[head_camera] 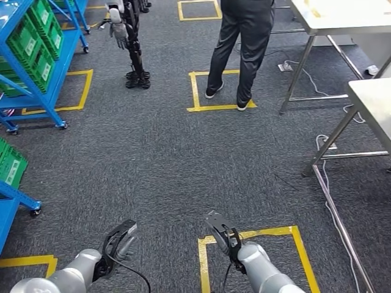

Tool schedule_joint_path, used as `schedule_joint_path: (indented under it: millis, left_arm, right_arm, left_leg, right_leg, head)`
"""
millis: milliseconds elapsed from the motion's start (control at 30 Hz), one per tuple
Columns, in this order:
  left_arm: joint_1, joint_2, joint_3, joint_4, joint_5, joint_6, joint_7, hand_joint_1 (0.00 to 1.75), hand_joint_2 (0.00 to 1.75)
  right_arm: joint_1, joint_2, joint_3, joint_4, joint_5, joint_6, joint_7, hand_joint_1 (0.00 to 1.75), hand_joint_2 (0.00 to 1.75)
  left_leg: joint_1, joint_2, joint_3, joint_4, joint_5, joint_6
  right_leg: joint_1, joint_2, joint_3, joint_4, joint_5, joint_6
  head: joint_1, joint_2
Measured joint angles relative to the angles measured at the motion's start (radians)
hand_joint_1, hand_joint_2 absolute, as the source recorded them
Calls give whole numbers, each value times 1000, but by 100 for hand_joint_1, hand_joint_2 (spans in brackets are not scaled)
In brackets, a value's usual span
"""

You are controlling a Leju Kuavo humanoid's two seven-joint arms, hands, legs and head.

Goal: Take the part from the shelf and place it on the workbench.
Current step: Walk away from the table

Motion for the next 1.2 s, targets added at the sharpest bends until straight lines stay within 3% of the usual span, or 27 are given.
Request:
schedule_joint_path:
  millis: [67, 100, 133, 167, 200, 233, 300, 367, 433, 467, 500, 567, 633, 667, 733, 800, 867, 900, 933, 967, 1000, 1033, 1100, 1167, 1200]
  left_arm:
    - [-2, 0, 1, 0, 7, 6, -2, 0, 0]
    - [-4, 0, 1, 0, 10, 10, 0, 0, 0]
    - [-6, 0, 3, 0, 12, 14, 1, 0, 0]
    - [-8, 1, 5, 0, 14, 15, 3, 0, 0]
    - [-7, 2, 7, 0, 14, 15, 4, 0, 0]
    - [-5, 4, 9, 0, 13, 16, 4, 0, 0]
    - [-6, 5, 9, 0, 13, 20, 2, 0, 0]
    - [-10, 3, 10, 1, 13, 26, 2, 0, 0]
    - [-10, 3, 10, 1, 13, 31, 5, 0, 0]
    - [-9, 4, 10, 1, 13, 33, 6, 0, 0]
    - [-9, 5, 10, 1, 14, 35, 8, 0, 0]
    - [-13, 8, 10, 1, 16, 40, 12, 0, 0]
    - [-19, 8, 10, 1, 17, 44, 17, 0, 0]
    - [-21, 8, 10, 1, 17, 45, 19, 0, 0]
    - [-21, 11, 11, 1, 17, 46, 21, 0, 0]
    - [-22, 13, 12, 1, 17, 48, 23, 0, 0]
    - [-27, 14, 12, 1, 17, 50, 25, 0, 0]
    - [-29, 15, 13, 1, 18, 51, 26, 0, 0]
    - [-30, 16, 14, 1, 19, 52, 29, 0, 0]
    - [-30, 17, 15, 1, 21, 52, 31, 0, 0]
    - [-30, 17, 16, 1, 21, 52, 34, 0, 0]
    - [-31, 18, 16, 1, 22, 52, 36, 0, 0]
    - [-34, 19, 16, 1, 23, 54, 39, 0, 0]
    - [-37, 21, 18, 1, 34, 75, 38, 0, 0]
    - [-39, 23, 21, 1, 44, 92, 36, 0, 0]
  right_arm:
    - [0, 0, 8, 0, -2, 2, -6, 0, 0]
    - [0, -1, 11, 0, -2, 3, -8, 0, 0]
    - [-1, -1, 14, 1, -2, 4, -9, 0, 0]
    - [-1, -1, 17, 1, -2, 4, -9, 0, 0]
    - [-3, -1, 20, 1, -3, 4, -9, 0, 0]
    - [-4, 0, 23, 0, -4, 3, -8, 0, 0]
    - [-7, 1, 29, 0, -6, 0, -8, 0, 0]
    - [-8, 1, 33, 0, -8, -1, -8, 0, 0]
    - [-7, 1, 36, 0, -9, 0, -7, 0, 0]
    - [-7, 1, 37, 0, -10, 0, -7, 0, 0]
    - [-7, 1, 38, 0, -11, 0, -6, 0, 0]
    - [-8, 1, 42, 0, -11, 1, -6, 0, 0]
    - [-11, 1, 45, 0, -11, 1, -5, 0, 0]
    - [-12, 1, 46, 0, -11, 1, -4, 0, 0]
    - [-13, 1, 49, 0, -11, 2, -3, 0, 0]
    - [-15, 2, 54, 0, -11, 3, 0, 0, 0]
    - [-16, 2, 58, 0, -11, 4, 3, 0, 0]
    - [-15, 1, 60, 0, -11, 6, 4, 0, 0]
    - [-15, 1, 61, 0, -11, 7, 6, 0, 0]
    - [-14, 1, 62, 0, -11, 9, 7, 0, 0]
    - [-15, 1, 63, 0, -11, 10, 7, 0, 0]
    - [-16, 1, 65, 0, -11, 11, 8, 0, 0]
    - [-21, 1, 69, 0, -11, 11, 9, 0, 0]
    - [-25, 1, 70, 0, -14, 2, 11, 0, 0]
    - [-27, 1, 70, 0, -18, -6, 12, 0, 0]
  left_leg:
    - [4, -30, 11, 3, -12, -8]
    - [6, -44, 13, 6, -18, -14]
    - [9, -57, 9, 9, -24, -20]
    - [11, -66, 5, 14, -27, -27]
    - [13, -73, 1, 15, -29, -33]
    - [13, -66, -1, 17, -33, -38]
    - [9, -13, -21, 56, -59, -47]
    - [8, 43, -88, 170, -112, -55]
    - [11, 55, -162, 281, -148, -61]
    - [13, 56, -178, 294, -141, -63]
    - [14, 60, -173, 266, -114, -65]
    - [15, 95, -115, 132, -32, -66]
    - [12, 135, -69, 28, 11, -59]
    - [10, 141, -63, 11, 18, -53]
    - [9, 116, -64, 9, 27, -38]
    - [12, 89, -63, 9, 34, -26]
    - [14, 65, -63, 8, 36, -17]
    - [13, 51, -63, 9, 37, -14]
    - [12, 36, -63, 9, 37, -12]
    - [11, 20, -63, 9, 37, -12]
    - [11, 4, -62, 9, 37, -12]
    - [11, -12, -62, 10, 37, -12]
    - [12, -40, -64, 13, 37, -16]
    - [16, -64, -70, 16, 38, -26]
    - [18, -76, -73, 15, 40, -33]
  right_leg:
    - [-6, 36, 36, -143, 100, 1]
    - [-8, 57, 51, -203, 133, -3]
    - [-9, 71, 61, -239, 156, -9]
    - [-7, 74, 64, -254, 160, -17]
    - [-5, 63, 67, -255, 157, -27]
    - [-4, 53, 72, -256, 161, -33]
    - [-4, 34, 80, -259, 160, -43]
    - [-2, 11, 84, -260, 154, -51]
    - [-1, -15, 86, -260, 149, -54]
    - [-1, -27, 87, -260, 146, -54]
    - [-1, -39, 89, -260, 144, -53]
    - [0, -62, 96, -259, 139, -47]
    - [6, -84, 102, -258, 134, -37]
    - [8, -95, 104, -259, 131, -31]
    - [7, -113, 108, -260, 126, -19]
    - [1, -84, 97, -225, 99, -8]
    - [-2, -31, 49, -110, 38, -2]
    - [-1, -16, 15, -37, 6, -1]
    - [0, -9, -11, 17, -12, -2]
    - [1, -5, -22, 38, -12, -4]
    - [1, 0, -14, 20, 6, -7]
    - [1, 9, 12, -35, 37, -11]
    - [-4, 57, 84, -175, 93, -18]
    - [-7, 89, 122, -246, 108, -20]
    - [-5, 84, 127, -250, 106, -21]
  head:
    - [1, 0]
    - [2, 0]
    - [3, 0]
    - [4, 0]
    - [3, 0]
    - [3, 0]
    - [-1, 0]
    - [-5, 0]
    - [-6, 0]
    - [-6, 0]
    - [-6, 0]
    - [-6, 0]
    - [-7, 0]
    - [-7, 0]
    - [-7, 0]
    - [-5, 0]
    - [-2, 0]
    - [-2, 0]
    - [-2, 0]
    - [-1, 0]
    - [-1, 0]
    - [-1, 0]
    - [-1, 0]
    - [-2, 0]
    - [-2, 0]
